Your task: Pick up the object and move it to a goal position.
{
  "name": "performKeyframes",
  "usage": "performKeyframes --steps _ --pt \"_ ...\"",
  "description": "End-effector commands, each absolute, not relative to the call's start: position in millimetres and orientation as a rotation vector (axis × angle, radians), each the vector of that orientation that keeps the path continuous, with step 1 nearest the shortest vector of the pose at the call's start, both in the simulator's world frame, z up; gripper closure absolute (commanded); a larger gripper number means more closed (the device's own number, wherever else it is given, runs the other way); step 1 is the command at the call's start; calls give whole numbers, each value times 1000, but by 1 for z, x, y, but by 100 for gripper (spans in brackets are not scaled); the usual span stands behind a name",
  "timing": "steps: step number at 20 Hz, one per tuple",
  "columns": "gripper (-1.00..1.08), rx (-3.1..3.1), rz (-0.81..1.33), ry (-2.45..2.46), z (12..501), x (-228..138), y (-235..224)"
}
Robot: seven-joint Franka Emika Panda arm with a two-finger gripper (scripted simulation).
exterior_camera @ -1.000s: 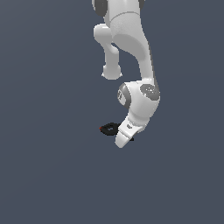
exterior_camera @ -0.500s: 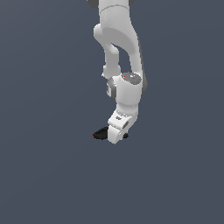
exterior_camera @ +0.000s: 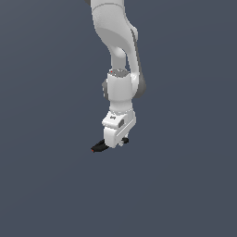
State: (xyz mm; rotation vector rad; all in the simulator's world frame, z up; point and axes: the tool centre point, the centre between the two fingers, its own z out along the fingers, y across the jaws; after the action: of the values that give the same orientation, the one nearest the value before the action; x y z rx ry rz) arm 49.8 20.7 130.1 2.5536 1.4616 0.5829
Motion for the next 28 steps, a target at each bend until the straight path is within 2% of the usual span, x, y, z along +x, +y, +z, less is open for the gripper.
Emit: performKeyframes --steps 1,28 --pt "108 2526 640 1486 137 51 14" --pt "108 2282 1089 1682 176 58 -48"
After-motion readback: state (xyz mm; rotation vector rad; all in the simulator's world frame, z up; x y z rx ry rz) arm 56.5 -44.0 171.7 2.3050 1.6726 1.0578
